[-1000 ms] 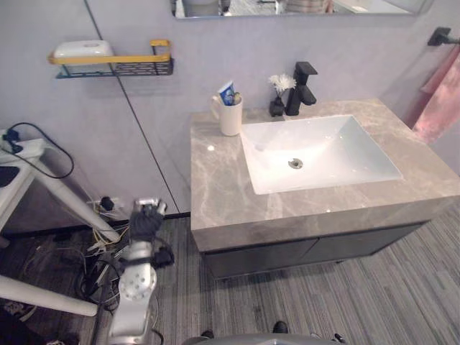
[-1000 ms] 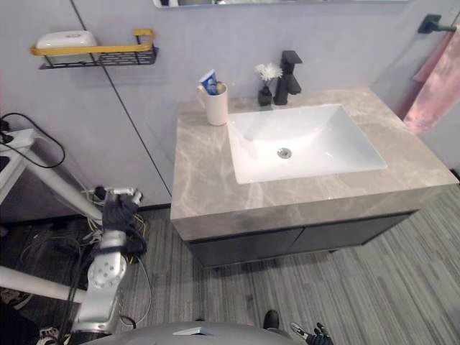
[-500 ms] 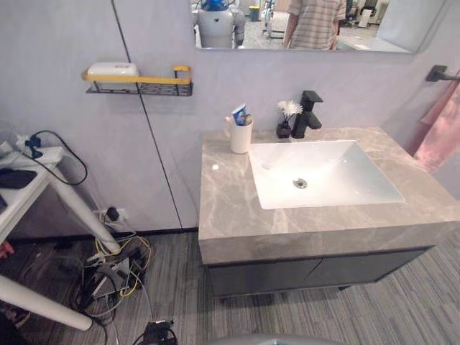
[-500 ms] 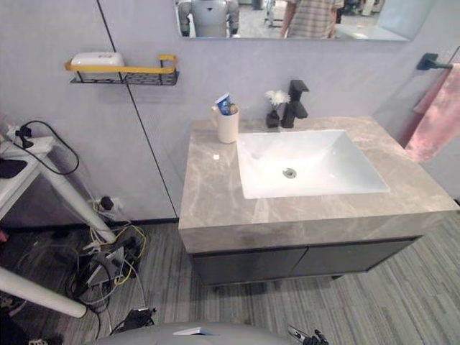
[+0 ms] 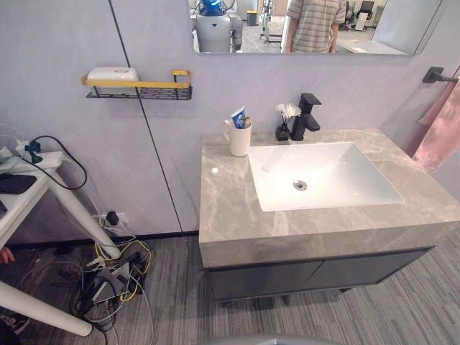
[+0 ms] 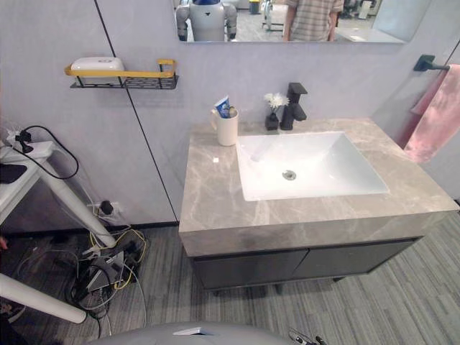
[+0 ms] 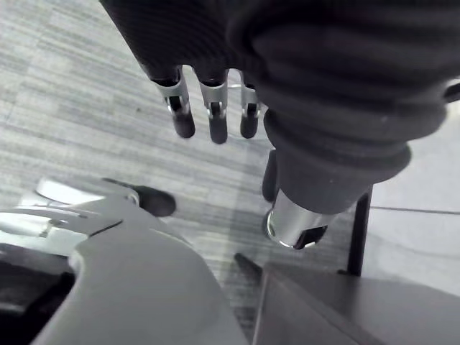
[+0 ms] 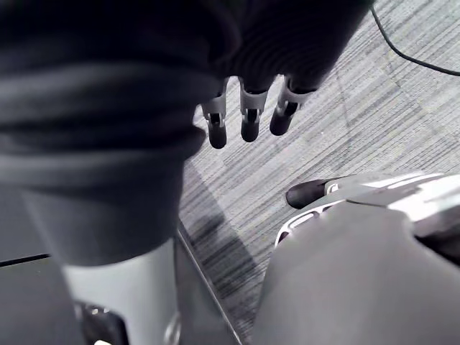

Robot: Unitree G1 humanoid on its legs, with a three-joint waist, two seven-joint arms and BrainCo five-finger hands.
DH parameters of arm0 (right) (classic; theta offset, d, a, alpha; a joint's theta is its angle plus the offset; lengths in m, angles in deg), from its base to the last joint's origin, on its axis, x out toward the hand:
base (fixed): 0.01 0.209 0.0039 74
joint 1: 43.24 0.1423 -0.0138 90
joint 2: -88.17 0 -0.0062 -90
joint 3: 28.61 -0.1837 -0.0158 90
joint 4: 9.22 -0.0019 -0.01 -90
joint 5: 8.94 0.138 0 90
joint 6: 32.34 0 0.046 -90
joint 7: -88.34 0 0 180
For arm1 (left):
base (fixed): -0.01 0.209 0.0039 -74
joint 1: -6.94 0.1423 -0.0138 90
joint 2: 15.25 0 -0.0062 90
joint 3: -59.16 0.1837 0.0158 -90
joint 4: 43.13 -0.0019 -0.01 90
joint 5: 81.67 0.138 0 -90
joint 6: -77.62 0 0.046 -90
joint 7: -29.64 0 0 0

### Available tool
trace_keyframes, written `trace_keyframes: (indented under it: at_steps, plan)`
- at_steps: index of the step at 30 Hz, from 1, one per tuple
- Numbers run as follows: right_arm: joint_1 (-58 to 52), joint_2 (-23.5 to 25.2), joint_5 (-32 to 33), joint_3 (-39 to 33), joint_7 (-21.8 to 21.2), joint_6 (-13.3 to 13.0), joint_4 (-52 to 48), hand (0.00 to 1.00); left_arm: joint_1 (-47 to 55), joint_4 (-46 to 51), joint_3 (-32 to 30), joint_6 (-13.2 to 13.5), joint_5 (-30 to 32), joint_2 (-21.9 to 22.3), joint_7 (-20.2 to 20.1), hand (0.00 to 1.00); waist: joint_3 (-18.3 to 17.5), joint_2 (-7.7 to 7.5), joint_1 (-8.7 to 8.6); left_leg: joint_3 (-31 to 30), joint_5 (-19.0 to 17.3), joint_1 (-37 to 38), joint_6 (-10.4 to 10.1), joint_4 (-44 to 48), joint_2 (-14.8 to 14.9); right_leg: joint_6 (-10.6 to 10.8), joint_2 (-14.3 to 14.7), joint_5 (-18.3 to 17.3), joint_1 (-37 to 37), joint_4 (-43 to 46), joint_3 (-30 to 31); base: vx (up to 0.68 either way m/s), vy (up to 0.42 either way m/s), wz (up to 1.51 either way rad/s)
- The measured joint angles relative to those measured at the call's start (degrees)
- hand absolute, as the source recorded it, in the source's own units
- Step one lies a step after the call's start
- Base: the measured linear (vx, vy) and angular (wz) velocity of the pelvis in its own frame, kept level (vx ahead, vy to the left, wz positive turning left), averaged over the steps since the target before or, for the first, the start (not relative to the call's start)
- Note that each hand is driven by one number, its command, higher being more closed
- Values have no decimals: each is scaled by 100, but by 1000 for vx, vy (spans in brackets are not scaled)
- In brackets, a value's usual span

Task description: Organize washtable

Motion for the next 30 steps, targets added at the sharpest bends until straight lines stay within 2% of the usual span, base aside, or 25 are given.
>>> trace_keyframes:
  at_steps: [4,8,13,14,16,17,18,20,22,23,24,25,26,27,28,30]
  plan:
    - [59,-19,-1,56,-21,-8,54,0,-13,0,222,38,-2,-48,25,0,111,7,-37,-106,-60,-39,5,136,-4,6,-10,-20,99,21,-103,13,-12,14]
    - [126,-72,-9,268,-10,-41,33,0,-115,189,435,51,41,-94,158,0,410,48,-27,-642,-164,-509,-28,670,-3,-44,-7,-164,148,96,-615,-80,-38,64]
    - [344,-260,-172,500,66,-60,25,0,-138,210,463,35,51,4,300,0,769,186,57,-1082,-74,-889,-138,848,45,-149,77,-246,45,226,-1009,-81,-48,48]
    - [381,-322,-169,505,80,-61,30,0,-133,208,353,33,50,79,327,0,817,276,128,-1099,-36,-934,-184,888,86,-232,91,-295,-84,419,-1012,-65,-31,12]
    - [507,-378,-163,580,82,-55,29,0,-117,188,162,33,43,146,362,0,810,283,125,-1153,43,-1117,-252,870,145,-293,24,-335,-426,681,-1021,-64,-17,6]
    - [546,-383,-163,584,81,-57,27,0,-124,184,81,29,40,139,362,0,848,246,122,-1143,-24,-1208,-239,1018,167,-316,10,-338,-477,712,-1039,15,-73,-17]
    - [568,-385,-161,568,78,-59,25,0,-99,171,-168,-9,37,179,357,0,873,242,121,-1066,-472,-1429,-234,1951,193,-366,-10,-372,-525,854,-1011,66,-88,-27]
    - [551,-376,-161,569,65,-54,19,0,1,186,-325,-13,4,218,338,0,872,223,106,-1052,-858,-1426,-309,2799,217,-352,-25,-365,-451,888,-915,145,-55,-40]
    - [526,-378,-163,564,12,-46,-67,0,58,210,-320,-12,-35,236,326,0,850,259,-23,-1204,-1261,-1332,-548,3528,368,-288,-39,-287,-502,895,-747,161,26,-31]
    - [516,-380,-165,550,-5,-44,-112,0,64,209,-319,-12,-51,246,330,0,835,282,-46,-1264,-1359,-1278,-616,3495,413,-261,-36,-249,-568,898,-701,87,149,-27]
    - [503,-388,-165,476,-33,-42,-145,0,58,212,-308,-15,-66,275,335,0,760,357,-68,-1336,-1638,-1214,-610,3116,435,-183,-22,-137,-766,896,-589,40,283,-28]
    - [512,-370,-163,403,-27,-18,-129,0,14,224,-277,-12,-62,269,337,0,697,342,-79,-1225,-1798,-1221,-323,2746,351,-98,-68,-5,-955,867,-466,10,297,-33]
    - [504,-313,-162,368,-30,6,-127,0,-17,259,-227,-12,-62,173,327,0,685,221,-64,-1128,-1727,-1267,-318,2721,238,-81,-158,66,-1039,866,-383,1,292,-36]
    - [478,-228,-158,332,-30,5,-135,0,12,368,19,2,-56,32,340,0,678,64,-75,-1031,-1707,-1310,-227,2755,60,-159,-300,250,-1131,826,-239,-27,242,-44]
    - [426,-175,-154,272,-17,7,-135,0,-21,380,235,16,13,-47,344,0,669,14,-74,-892,-1762,-1416,-127,2915,-58,-53,-403,411,-1179,802,-81,-17,259,-45]
    - [450,-177,-149,209,13,4,-142,0,-129,380,471,43,164,-104,347,0,673,22,-38,-584,-1846,-1562,34,3155,-195,-83,-504,678,-1380,737,259,-66,261,-63]
